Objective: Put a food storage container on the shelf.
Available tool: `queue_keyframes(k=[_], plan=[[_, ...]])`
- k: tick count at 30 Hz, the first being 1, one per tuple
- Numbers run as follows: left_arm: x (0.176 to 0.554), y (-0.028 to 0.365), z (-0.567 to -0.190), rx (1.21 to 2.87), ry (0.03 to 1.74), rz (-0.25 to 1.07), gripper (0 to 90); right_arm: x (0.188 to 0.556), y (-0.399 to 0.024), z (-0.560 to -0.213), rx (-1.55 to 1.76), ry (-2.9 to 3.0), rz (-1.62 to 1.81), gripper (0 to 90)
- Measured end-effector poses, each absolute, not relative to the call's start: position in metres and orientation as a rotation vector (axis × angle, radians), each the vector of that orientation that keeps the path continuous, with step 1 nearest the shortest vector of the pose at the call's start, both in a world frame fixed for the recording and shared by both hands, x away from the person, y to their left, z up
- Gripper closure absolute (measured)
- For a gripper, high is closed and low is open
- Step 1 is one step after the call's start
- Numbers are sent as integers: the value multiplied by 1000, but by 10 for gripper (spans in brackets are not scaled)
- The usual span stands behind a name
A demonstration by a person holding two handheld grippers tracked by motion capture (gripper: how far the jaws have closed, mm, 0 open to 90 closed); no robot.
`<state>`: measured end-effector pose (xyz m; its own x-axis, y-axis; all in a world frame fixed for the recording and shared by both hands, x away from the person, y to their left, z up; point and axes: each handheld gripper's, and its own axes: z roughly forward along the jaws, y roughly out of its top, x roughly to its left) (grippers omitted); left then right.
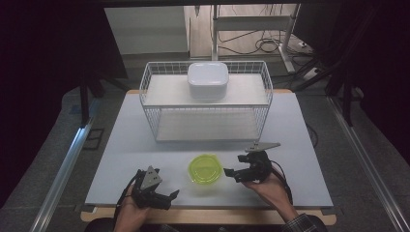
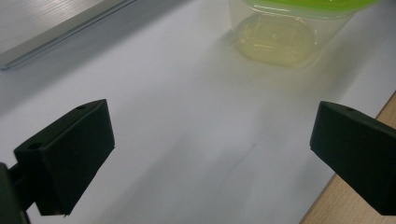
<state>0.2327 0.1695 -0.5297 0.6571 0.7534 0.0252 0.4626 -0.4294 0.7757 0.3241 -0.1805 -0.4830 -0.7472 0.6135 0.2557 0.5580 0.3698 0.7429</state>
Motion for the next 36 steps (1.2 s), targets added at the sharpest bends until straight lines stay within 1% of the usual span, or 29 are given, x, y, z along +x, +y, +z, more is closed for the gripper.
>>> queue_keyframes(k=[11, 15, 18, 28, 36], plan=[[233, 168, -531, 2112, 932, 477, 0, 352, -161, -485, 1266, 2664, 1372, 469], [232, 168, -531, 2114, 929, 480, 0, 361, -156, -490, 1309, 2700, 1391, 541], [233, 168, -531, 2121, 926, 482, 0, 365, -153, -493, 1344, 2725, 1414, 587], [233, 166, -531, 2134, 919, 487, 0, 373, -153, -501, 1531, 2770, 1487, 800], [232, 166, -531, 2135, 917, 490, 0, 370, -151, -494, 1509, 2783, 1503, 818]])
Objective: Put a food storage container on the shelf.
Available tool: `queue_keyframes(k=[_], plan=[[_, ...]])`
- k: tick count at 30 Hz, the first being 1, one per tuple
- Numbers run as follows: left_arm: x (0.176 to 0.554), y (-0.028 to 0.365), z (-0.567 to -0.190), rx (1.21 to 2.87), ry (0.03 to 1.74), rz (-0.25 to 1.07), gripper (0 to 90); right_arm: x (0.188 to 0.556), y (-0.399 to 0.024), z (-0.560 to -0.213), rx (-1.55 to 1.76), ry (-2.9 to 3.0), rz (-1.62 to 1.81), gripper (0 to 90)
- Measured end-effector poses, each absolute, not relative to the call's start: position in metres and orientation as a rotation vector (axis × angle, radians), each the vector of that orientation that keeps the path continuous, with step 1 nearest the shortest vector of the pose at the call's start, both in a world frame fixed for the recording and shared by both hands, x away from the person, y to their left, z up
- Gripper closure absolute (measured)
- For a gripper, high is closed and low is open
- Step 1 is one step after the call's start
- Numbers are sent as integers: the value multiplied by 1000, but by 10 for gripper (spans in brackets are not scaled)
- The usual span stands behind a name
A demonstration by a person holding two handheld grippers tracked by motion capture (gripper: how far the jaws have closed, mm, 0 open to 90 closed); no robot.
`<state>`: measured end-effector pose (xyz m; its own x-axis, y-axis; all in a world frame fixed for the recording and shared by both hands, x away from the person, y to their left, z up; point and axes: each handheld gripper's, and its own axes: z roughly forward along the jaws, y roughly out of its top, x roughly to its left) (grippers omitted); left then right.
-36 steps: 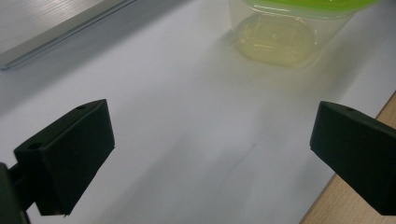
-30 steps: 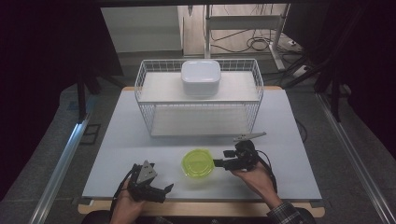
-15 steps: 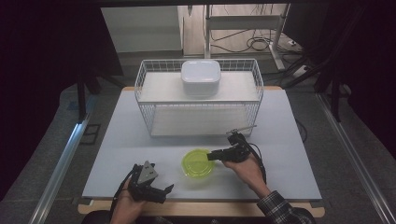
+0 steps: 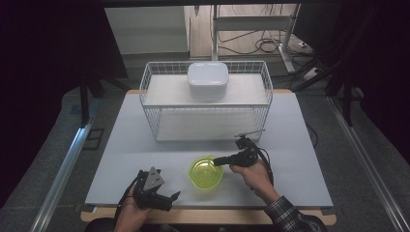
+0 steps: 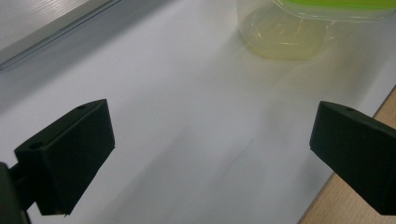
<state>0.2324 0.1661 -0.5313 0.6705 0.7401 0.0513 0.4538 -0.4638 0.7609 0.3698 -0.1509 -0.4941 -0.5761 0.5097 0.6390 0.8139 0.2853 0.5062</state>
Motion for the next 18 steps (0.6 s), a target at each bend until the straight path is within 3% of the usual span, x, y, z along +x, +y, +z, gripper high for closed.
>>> queue_keyframes(k=[18], plan=[[232, 169, -529, 2105, 943, 479, 4, 370, -164, -458, -1178, -2173, -1353, 819]])
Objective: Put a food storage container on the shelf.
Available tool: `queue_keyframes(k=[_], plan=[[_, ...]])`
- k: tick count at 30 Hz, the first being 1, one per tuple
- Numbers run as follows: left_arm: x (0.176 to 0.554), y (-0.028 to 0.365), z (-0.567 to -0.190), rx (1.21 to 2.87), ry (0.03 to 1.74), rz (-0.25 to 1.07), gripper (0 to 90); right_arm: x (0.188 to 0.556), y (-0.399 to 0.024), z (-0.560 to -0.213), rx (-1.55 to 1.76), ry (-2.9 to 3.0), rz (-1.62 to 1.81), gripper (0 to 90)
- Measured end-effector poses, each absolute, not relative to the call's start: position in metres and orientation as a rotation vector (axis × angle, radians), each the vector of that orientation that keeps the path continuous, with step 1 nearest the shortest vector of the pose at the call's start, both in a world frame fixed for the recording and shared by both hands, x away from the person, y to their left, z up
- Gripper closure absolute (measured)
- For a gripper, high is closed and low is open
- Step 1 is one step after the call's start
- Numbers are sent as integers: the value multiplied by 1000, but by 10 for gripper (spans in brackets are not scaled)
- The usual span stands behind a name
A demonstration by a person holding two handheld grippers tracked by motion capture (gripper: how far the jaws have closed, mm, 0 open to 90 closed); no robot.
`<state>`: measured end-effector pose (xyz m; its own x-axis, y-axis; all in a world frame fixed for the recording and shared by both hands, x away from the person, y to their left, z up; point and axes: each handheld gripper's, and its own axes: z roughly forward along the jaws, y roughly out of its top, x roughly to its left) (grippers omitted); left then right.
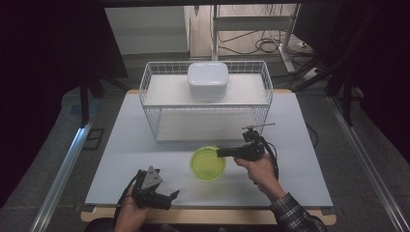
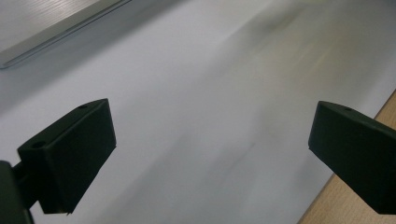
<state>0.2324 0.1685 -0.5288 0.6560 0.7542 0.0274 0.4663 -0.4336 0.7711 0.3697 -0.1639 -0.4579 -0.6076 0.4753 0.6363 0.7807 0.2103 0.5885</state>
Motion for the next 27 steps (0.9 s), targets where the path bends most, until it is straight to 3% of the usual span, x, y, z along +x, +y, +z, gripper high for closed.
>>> queue_keyframes(k=[27], plan=[[233, 169, -530, 2113, 937, 483, 4, 389, -178, -383, -1177, -2134, -1572, 819]])
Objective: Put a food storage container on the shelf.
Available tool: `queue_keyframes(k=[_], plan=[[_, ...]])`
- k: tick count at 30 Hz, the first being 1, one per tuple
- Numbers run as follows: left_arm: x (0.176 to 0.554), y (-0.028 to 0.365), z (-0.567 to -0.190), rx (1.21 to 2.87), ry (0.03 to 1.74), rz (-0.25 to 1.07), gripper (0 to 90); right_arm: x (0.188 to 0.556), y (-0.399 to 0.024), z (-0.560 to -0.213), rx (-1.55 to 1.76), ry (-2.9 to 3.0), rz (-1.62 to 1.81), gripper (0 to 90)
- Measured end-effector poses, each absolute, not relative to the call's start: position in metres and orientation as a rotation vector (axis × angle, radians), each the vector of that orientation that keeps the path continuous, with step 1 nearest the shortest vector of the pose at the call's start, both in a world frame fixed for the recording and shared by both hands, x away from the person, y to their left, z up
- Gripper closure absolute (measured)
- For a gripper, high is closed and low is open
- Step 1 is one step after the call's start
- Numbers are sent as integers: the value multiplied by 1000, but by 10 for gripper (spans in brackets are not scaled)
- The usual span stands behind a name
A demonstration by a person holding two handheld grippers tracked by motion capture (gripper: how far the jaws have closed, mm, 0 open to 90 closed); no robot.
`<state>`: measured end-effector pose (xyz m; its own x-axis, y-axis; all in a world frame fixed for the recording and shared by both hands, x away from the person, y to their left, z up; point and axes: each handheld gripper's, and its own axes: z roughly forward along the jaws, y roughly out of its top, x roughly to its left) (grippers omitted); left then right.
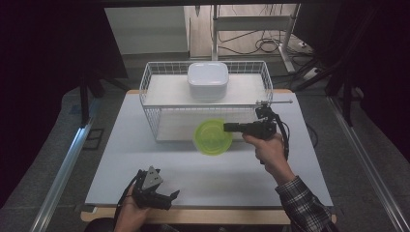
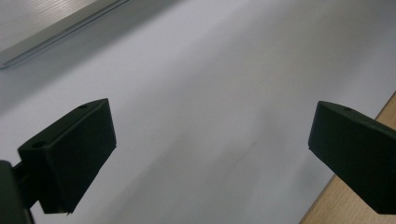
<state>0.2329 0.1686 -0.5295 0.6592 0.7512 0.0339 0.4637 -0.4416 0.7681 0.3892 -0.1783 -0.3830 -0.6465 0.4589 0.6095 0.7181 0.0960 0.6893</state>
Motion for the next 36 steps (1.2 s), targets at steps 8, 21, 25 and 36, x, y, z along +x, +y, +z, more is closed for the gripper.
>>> queue_keyframes(k=[8, 21, 25, 36], plan=[[232, 168, -529, 2105, 926, 491, 5, 397, -178, -354, -1182, -2113, -1635, 819], [232, 168, -529, 2103, 915, 488, 5, 410, -175, -307, -1198, -2069, -1738, 819], [232, 169, -528, 2094, 915, 484, 5, 415, -173, -293, -1212, -2056, -1771, 819], [232, 169, -528, 2097, 912, 477, 5, 434, -165, -262, -1299, -2010, -1858, 819]])
